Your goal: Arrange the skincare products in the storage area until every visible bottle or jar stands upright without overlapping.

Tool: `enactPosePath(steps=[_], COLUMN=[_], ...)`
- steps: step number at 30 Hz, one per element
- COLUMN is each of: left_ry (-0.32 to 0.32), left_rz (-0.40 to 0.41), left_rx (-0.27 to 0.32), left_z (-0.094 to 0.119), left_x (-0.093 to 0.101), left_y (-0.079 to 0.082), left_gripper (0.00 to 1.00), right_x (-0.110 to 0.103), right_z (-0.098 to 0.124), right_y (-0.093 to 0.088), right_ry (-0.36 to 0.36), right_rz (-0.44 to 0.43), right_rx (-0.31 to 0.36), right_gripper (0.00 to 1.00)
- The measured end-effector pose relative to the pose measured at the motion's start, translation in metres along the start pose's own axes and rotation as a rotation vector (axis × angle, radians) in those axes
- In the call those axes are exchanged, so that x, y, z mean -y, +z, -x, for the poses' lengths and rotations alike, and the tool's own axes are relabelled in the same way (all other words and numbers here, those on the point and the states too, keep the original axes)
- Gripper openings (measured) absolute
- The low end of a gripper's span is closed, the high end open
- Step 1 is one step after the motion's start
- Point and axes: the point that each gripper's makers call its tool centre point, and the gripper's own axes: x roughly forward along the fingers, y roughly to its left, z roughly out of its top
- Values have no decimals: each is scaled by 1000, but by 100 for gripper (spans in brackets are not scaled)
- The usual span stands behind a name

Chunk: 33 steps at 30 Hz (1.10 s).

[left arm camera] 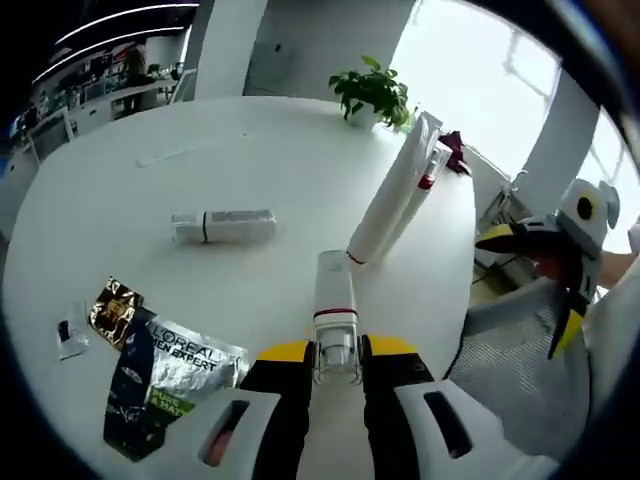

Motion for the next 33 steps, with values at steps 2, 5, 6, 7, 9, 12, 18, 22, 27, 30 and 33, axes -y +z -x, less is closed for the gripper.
enactPosePath(steps=[2, 5, 6, 7, 9, 12, 18, 22, 27, 30, 33], left_ry=[-2, -18, -26, -28, -38, -49, -47, -47, -52, -41, -39], left_rz=[3, 24, 31, 35, 39, 40, 12, 11, 49, 48, 54], left_rx=[15, 34, 39, 40, 39, 26, -9, -30, -59, -89, -108], left_z=[10, 22, 28, 31, 36, 47, 64, 74, 86, 94, 100], left_x=[3, 9, 17, 20, 24, 36, 54, 61, 72, 78, 82], left_y=[-1, -2, -2, -2, -2, -3, -7, -10, -12, -15, -17], left_gripper=[23, 23, 23, 23, 23, 23, 23, 23, 23, 23, 23], right_x=[-2, -6, -7, -8, -10, -13, -21, -24, -32, -34, -37], right_z=[-1, -3, -3, -4, -4, -6, -14, -18, -26, -33, -38], right_y=[0, -1, -1, -1, -2, -1, 4, 13, 29, 36, 42], right_ry=[-2, -2, -5, -7, -10, -17, -7, -15, -29, -41, -49], right_rz=[40, 91, 111, 134, 163, 232, 344, 467, 612, 686, 730], right_rx=[-9, -27, -31, -35, -44, -52, -55, -50, -30, -25, -7], right_gripper=[87, 86, 86, 86, 84, 81, 76, 73, 68, 66, 63])
